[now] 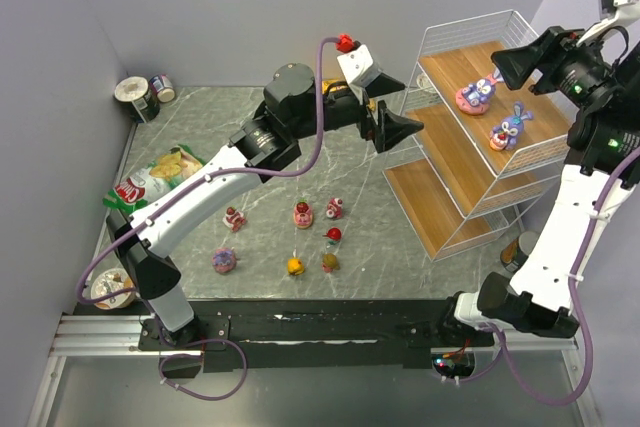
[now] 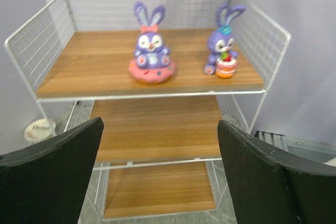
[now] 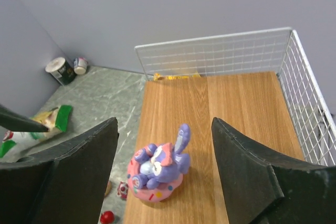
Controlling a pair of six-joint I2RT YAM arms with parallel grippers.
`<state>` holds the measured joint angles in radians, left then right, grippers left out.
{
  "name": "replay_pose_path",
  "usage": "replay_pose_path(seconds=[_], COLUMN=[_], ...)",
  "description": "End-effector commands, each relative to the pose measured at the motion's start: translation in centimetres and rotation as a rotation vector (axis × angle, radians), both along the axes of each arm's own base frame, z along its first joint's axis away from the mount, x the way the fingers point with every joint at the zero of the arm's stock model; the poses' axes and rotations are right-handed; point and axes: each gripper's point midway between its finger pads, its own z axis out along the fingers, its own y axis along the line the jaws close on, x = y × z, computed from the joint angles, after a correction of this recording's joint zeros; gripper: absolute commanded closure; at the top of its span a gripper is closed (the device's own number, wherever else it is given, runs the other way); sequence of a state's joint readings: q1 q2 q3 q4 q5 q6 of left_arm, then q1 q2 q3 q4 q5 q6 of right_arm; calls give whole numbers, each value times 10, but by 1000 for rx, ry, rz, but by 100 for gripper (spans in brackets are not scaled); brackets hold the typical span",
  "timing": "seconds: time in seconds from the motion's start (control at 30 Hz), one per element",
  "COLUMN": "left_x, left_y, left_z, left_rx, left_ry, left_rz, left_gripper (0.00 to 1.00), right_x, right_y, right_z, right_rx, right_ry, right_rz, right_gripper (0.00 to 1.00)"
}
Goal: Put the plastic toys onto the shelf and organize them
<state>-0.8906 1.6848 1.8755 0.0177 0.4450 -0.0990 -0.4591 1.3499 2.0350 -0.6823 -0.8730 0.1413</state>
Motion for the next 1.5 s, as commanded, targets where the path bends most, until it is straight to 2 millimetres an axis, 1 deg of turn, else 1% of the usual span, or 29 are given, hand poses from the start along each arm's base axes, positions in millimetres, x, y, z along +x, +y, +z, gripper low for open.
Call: replay_pose_path(seconds=[0.0,0.03,0.1,0.13,0.17,0.2,0.23,0.3,0.33,0.37,0.43,0.5,0.57,0.6,0.67,0.7,0.77,0.8,0.87,0.93,0.97,1.0,1.07,1.13,1.23,1.27,1.37,1.4,1.47], left_x=[15,22,27,41,41,46,66,72,88,90,103,100,98,96,85,74,54,34,10,-19,-30,-38,-54,-72,-87,-91,-91,-94,-93], left_y=[29,33,51,63,79,89,111,145,168,190,229,260,295,311,323,329,333,336,340,350,353,355,352,356,356,357,353,354,352], left_z=[15,4,6,-19,-14,-21,-46,-54,-73,-88,-119,-156,-178,-198,-210,-229,-239,-260,-266,-288,-286,-296,-297,-309,-324,-334,-344,-358,-366], left_rx=[-52,-37,-63,-22,-52,-54,-34,-75,-65,-56,-26,32,46,72,90,140,168,236,215,235,207,209,161,169,149,148,66,77,54], left_ry=[56,85,131,192,234,268,329,430,482,558,649,754,819,854,889,934,994,1067,1150,1260,1269,1298,1355,1426,1505,1527,1558,1578,1593], left_rz=[167,201,265,342,373,410,514,607,689,777,923,1046,1160,1205,1229,1232,1226,1221,1229,1278,1274,1277,1250,1273,1277,1284,1276,1286,1287], left_gripper=[4,4,4,4,4,4,4,4,4,4,4,4,4,4,4,4,2,2,1,2,2,2,1,3,7,12,17,18,22], right_x=[-27,-31,-39,-45,-47,-50,-54,-58,-59,-61,-59,-63,-63,-68,-68,-70,-70,-70,-70,-71,-71,-72,-70,-68,-71,-74,-80,-82,-85], right_y=[14,20,30,37,42,47,54,73,80,95,107,126,137,149,158,165,168,170,175,180,181,184,190,194,202,206,211,213,214], right_z=[49,55,60,63,63,64,63,61,60,56,52,48,41,38,31,28,27,27,24,22,21,20,16,15,13,13,10,9,8], right_rx=[-17,-24,-12,-21,-8,-10,-11,-31,-36,-44,-57,-59,-50,-49,-52,-53,-65,-67,-70,-71,-69,-66,-64,-67,-70,-70,-74,-74,-77], right_ry=[-151,-174,-190,-209,-207,-213,-215,-226,-227,-221,-214,-214,-199,-198,-183,-171,-171,-171,-160,-156,-152,-150,-130,-122,-111,-110,-111,-114,-113], right_rz=[6,32,78,117,145,171,197,275,300,346,370,426,453,494,518,530,534,537,551,563,568,577,596,601,628,638,663,671,677], right_gripper=[21,21,21,21,21,20,20,20,20,20,20,20,19,19,19,19,19,19,19,18,18,18,18,18,18,18,18,18,18])
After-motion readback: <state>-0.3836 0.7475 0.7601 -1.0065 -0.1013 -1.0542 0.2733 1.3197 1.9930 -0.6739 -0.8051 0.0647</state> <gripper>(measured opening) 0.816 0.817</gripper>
